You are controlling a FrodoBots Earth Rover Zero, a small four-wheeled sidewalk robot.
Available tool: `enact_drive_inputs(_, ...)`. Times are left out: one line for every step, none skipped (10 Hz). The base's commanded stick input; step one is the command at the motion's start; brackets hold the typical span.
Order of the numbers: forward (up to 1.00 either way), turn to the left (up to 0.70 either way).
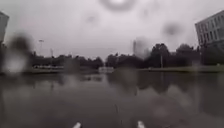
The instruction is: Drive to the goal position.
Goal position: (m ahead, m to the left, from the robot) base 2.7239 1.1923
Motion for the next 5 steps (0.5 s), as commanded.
enact_drive_inputs(0.7, 0.01)
enact_drive_inputs(0.7, 0.01)
enact_drive_inputs(0.7, 0.01)
enact_drive_inputs(0.7, 0.01)
enact_drive_inputs(0.7, 0.01)
